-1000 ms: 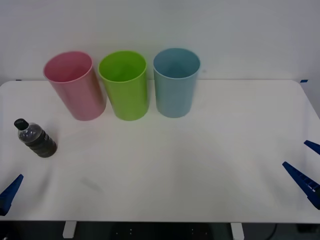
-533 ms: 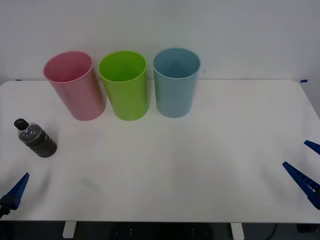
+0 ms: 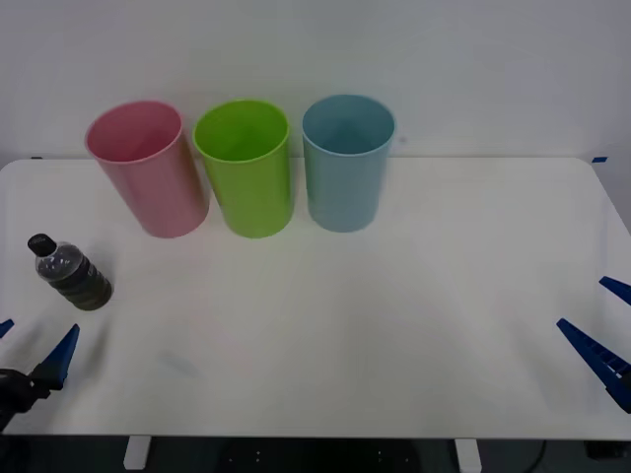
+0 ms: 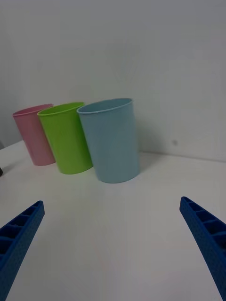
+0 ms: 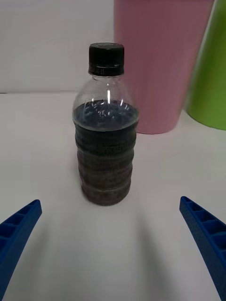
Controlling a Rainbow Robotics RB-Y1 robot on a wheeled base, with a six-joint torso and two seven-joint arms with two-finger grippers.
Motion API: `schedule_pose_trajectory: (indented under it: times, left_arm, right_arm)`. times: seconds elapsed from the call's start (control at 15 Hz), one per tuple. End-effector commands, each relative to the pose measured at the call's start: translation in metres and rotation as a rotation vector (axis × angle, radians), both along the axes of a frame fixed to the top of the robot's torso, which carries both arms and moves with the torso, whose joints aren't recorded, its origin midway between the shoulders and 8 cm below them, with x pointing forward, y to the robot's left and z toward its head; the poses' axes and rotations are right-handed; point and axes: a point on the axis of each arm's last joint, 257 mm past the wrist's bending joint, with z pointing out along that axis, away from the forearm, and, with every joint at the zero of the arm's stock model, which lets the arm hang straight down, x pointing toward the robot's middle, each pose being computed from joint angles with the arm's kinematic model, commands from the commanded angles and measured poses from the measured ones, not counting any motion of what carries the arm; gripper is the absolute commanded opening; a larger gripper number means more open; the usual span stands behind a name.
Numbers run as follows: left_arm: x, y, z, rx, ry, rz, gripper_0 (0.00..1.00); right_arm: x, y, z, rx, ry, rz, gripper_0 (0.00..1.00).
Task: Grasp the object on the table and drop it into the matching bin: aluminum can to the light blue bin, PET bottle to the pink bin.
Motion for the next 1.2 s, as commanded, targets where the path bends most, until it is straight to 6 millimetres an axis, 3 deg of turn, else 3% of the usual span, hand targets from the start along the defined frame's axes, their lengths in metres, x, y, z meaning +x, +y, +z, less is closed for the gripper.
schedule_pose_trajectory:
  times: [0.07, 1.2]
  left_arm:
    - [0.017, 0.003, -0.004, -0.002, -0.007, 0.009, 1.00]
    - [0.099, -0.013, -0.003, -0.012, -0.023, 0.045, 1.00]
  right_arm:
    - [0.000, 0.000, 0.000, 0.000, 0.000, 0.000, 1.00]
    - [0.000, 0.000, 0.000, 0.000, 0.000, 0.000, 1.00]
